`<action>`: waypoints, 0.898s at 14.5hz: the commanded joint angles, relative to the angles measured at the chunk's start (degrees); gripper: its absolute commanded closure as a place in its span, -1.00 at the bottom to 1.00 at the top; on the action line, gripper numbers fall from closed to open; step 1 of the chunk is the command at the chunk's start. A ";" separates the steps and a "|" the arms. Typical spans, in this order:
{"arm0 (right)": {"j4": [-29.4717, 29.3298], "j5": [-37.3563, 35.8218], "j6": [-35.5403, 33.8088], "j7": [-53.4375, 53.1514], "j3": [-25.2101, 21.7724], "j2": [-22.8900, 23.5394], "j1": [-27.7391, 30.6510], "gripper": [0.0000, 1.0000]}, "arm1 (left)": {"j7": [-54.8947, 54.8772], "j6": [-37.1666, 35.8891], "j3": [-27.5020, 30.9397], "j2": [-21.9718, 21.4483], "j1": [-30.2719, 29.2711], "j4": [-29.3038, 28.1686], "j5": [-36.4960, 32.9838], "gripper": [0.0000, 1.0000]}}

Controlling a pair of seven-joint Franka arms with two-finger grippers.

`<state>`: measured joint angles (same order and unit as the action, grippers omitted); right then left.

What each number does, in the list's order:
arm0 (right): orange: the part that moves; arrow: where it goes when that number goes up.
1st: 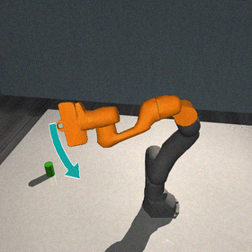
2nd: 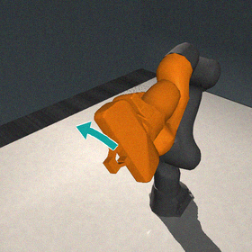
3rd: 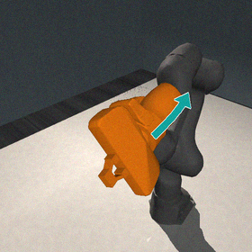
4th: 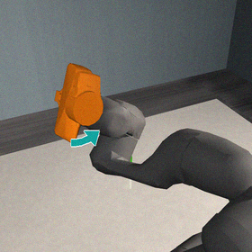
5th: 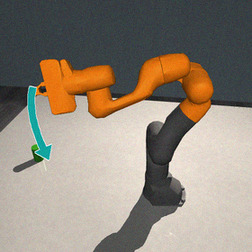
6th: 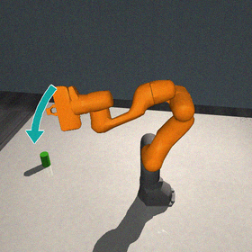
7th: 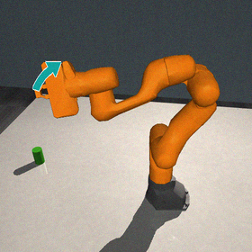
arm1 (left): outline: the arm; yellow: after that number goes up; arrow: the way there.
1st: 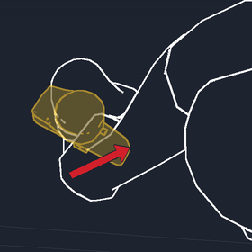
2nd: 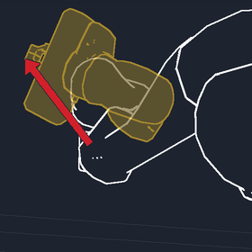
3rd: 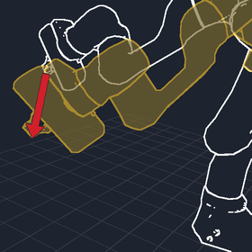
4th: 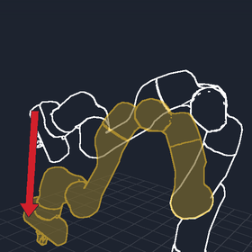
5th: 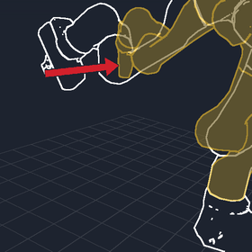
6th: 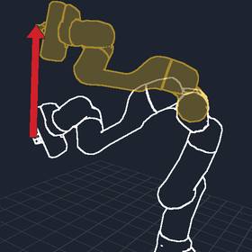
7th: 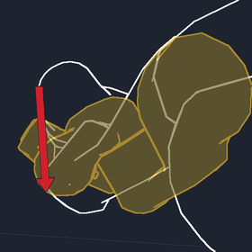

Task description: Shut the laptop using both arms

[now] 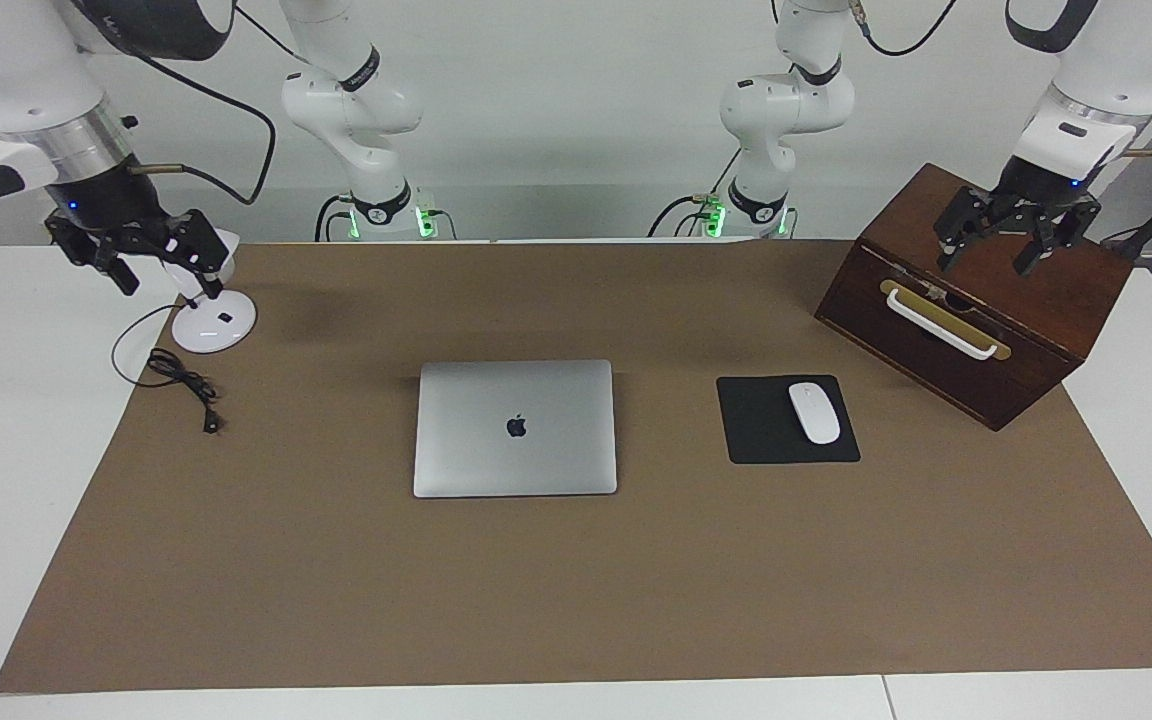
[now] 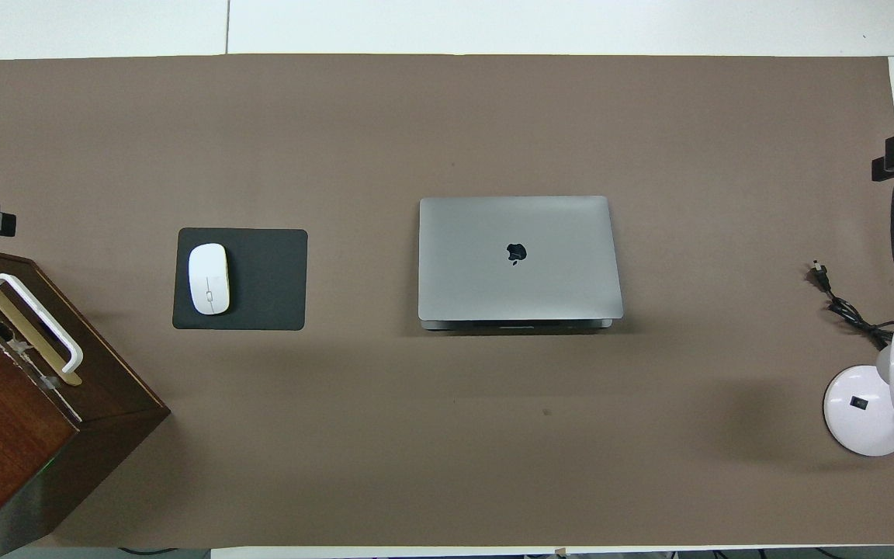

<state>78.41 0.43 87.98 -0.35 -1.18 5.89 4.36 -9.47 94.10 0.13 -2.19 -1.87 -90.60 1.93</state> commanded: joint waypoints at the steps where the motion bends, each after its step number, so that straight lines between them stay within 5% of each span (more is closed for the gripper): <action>1: 3.85 -0.52 0.09 1.49 0.65 -2.81 1.71 -1.00 | 0.59 0.47 -0.22 0.35 -0.07 0.25 -1.05 -1.00; 8: 12.55 -0.26 3.42 1.22 0.65 -8.25 1.62 -1.00 | 0.59 0.73 -0.22 0.35 -0.16 0.25 -1.05 -1.00; 13: 11.86 -0.26 3.96 2.54 0.65 -7.91 2.23 -1.00 | 0.59 0.73 -0.22 0.35 -0.16 0.16 -1.05 -1.00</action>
<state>88.44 0.43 90.46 -0.16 -1.16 -0.75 5.16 -9.47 94.24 0.13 -2.19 -1.87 -90.60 1.92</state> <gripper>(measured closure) 0.000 0.000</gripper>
